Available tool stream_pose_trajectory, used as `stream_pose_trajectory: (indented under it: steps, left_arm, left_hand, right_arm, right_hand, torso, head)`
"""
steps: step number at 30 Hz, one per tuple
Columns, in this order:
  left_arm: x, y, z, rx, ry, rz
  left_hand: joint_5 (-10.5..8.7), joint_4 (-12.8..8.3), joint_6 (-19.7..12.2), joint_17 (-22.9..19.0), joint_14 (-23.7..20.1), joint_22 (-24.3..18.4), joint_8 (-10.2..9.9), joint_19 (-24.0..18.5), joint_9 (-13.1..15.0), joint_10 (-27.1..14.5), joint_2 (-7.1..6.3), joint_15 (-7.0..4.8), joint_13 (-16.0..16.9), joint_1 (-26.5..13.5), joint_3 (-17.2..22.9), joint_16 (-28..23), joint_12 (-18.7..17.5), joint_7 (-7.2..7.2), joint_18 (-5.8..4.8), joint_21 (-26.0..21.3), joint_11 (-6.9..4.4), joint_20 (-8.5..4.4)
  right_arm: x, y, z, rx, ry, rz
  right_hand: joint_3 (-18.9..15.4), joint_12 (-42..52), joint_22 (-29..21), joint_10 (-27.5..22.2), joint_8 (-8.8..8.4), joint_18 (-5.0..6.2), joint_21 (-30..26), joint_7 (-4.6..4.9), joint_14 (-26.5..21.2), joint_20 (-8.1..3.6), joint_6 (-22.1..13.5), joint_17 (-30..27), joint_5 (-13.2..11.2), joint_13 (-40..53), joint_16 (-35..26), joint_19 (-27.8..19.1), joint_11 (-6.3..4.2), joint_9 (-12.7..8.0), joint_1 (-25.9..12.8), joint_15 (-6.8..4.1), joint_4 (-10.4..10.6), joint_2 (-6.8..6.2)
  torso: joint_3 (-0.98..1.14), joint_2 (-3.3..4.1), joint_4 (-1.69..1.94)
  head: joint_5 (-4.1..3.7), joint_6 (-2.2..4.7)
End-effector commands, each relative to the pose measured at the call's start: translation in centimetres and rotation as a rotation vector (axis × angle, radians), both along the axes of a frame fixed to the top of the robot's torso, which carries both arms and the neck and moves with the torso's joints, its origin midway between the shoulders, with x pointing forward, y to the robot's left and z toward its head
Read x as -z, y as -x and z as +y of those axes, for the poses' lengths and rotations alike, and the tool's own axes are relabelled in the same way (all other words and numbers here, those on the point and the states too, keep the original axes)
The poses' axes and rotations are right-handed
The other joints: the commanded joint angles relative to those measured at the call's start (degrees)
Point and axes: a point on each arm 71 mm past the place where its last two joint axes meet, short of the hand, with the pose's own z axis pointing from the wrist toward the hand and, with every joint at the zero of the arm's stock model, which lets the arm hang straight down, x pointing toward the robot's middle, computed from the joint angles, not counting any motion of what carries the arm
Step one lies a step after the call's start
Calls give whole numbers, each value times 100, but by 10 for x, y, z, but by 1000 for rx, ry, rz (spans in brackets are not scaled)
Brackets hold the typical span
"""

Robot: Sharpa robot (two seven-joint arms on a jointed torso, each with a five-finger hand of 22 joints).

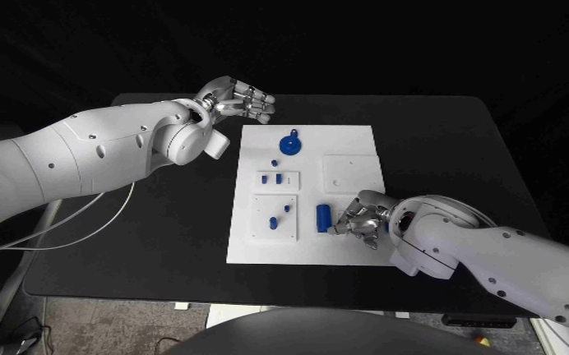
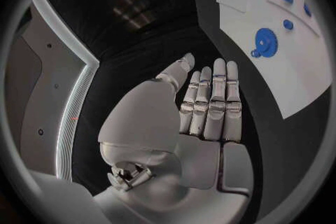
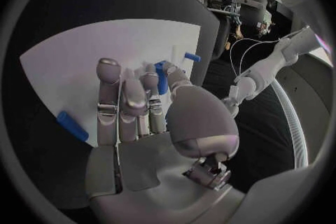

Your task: Assemble the parts on the task board

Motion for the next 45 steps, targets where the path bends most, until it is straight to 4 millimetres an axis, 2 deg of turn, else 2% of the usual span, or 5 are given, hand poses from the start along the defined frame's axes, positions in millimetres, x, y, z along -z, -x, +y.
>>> stream_pose_trajectory:
  steps: [1, 20, 33, 40, 45]
  left_arm:
    - [-1, 1, -2, 18, 11, 4]
    - [0, 1, -2, 20, 11, 6]
    - [0, 0, -1, 15, 10, 3]
    - [2, 0, -2, 18, 6, 6]
    - [4, 1, -3, 23, 4, 11]
  left_hand:
    - [27, 19, -28, 5, -3, -8, -3, 13, 3, 4, 11, -3, -7, -44, 21, -10, -13, 7, -29, 22, 19, 8]
    - [27, 19, -28, 5, -3, -8, -3, 13, 3, 4, 11, -3, -7, -44, 21, -10, -13, 7, -29, 22, 19, 8]
    - [16, 40, -44, 7, -6, -31, -7, 14, 2, -3, 2, 0, -6, -56, 11, -10, -12, 11, -30, 19, 21, 13]
    - [16, 40, -44, 7, -6, -31, -7, 14, 2, -3, 2, 0, -6, -56, 11, -10, -12, 11, -30, 19, 21, 13]
    - [16, 54, -56, 10, -3, -52, -4, 21, 3, -3, 7, 0, -6, -62, 10, -10, -12, 13, -29, 14, 22, 14]
  right_arm:
    - [3, 1, 0, -23, 42, 24]
    - [0, 0, -1, -7, -10, -14]
    - [-31, -9, -26, -29, -135, -55]
    - [-43, -20, -50, -25, -118, -56]
    - [-44, -31, -75, 17, -54, -61]
  right_hand:
    - [-22, -15, 302, 2, -21, -46, -18, 20, 13, -24, 10, -5, -49, -3, -36, 199, 9, -4, -31, -19, -21, -48]
    - [-137, 25, 306, 43, -24, -44, 0, 27, 16, -25, 32, -1, -173, 40, -29, 214, 13, 5, -83, -20, 151, -211]
    - [-388, 1047, 318, 286, 2, 16, 53, 147, 15, 38, -299, 23, -212, 808, 36, 197, 82, 16, 23, 36, 396, -298]
    - [-430, 1068, 310, 272, -15, -25, 17, 77, 9, 1, -275, -1, -210, 837, 1, 183, 38, 740, 94, 0, 316, -226]
    - [-487, 1046, 311, 269, 331, -66, 12, -68, 11, -54, -292, 11, -172, 833, -2, 191, -52, 2275, 93, -55, 240, -250]
  torso:
    - [1, 1, 0]
    - [6, -1, -5]
    - [17, -8, -17]
    - [23, -16, -24]
    - [40, -24, -35]
  head:
    - [1, -8]
    - [-4, 2]
    - [-162, 88]
    - [-279, 123]
    - [-327, 137]
